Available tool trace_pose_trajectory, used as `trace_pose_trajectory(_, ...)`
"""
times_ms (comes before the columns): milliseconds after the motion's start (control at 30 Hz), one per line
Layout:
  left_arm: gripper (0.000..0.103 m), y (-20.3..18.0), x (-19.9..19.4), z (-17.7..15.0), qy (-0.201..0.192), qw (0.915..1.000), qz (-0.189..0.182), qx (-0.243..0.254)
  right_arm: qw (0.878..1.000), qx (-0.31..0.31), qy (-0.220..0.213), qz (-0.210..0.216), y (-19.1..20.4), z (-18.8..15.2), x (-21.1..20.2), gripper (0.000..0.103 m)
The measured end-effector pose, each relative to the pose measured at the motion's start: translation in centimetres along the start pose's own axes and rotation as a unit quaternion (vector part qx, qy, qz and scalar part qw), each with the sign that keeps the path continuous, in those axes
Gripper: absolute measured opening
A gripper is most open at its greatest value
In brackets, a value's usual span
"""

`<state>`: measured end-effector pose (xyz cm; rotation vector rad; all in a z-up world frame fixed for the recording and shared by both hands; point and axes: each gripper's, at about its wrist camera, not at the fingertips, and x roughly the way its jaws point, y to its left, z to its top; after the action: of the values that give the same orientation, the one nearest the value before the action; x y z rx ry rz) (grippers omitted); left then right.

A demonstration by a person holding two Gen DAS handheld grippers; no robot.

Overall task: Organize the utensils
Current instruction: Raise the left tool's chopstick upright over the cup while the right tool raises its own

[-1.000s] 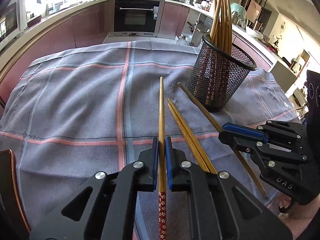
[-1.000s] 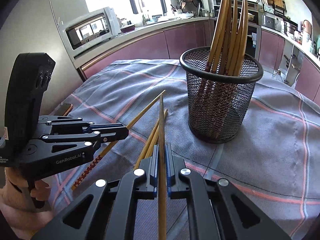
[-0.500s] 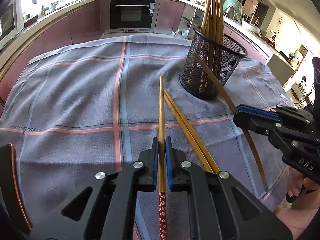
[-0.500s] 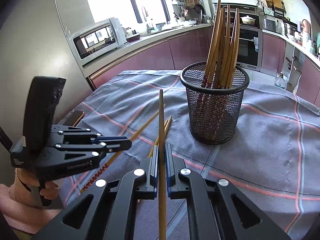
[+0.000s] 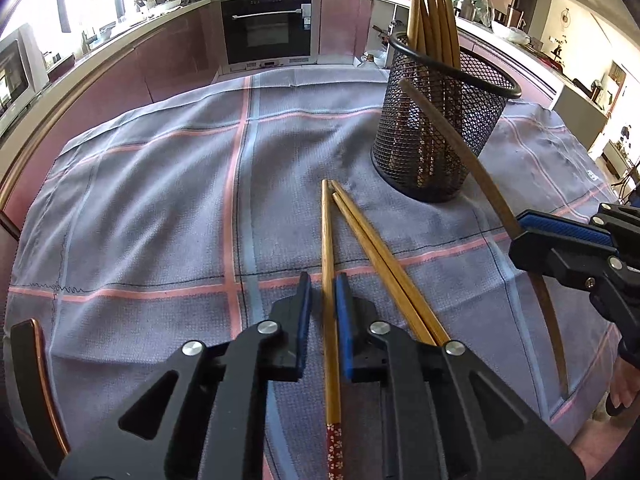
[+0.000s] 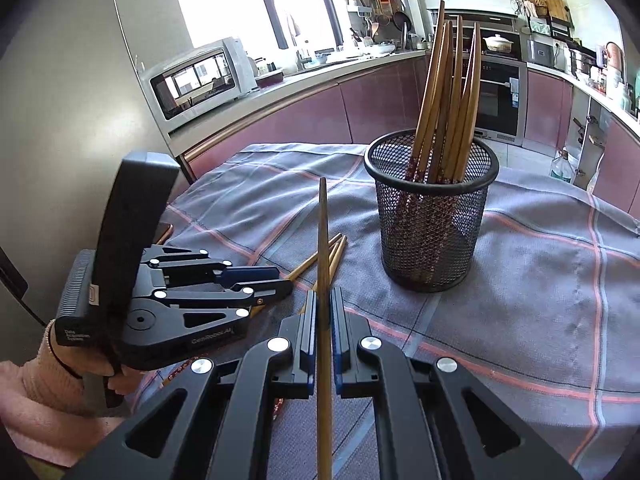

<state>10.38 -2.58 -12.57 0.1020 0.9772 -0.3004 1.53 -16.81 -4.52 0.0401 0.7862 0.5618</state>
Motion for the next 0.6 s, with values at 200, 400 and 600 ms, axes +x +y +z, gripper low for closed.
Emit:
trace_pose_trajectory(200,0.007,0.2,-0.2,0.0,-0.002,0.9999,-0.008,-0.011,1.000,-0.004,-0.017,-0.002,0.3,0.4,-0.9,0.005)
trace_pose_trajectory(400,0.007,1.0,-2.8,0.4,-0.031,0.9987,-0.032,-0.023,0.999,-0.007,-0.041,-0.002,0.2,0.7,-2.5,0.005)
trace_pose_trajectory(600,0.007,1.6,-7.3,1.2,-0.080,0.9910,-0.106,-0.015,0.997,0.000,-0.072,-0.003,-0.4,1.5,-4.1,0.005)
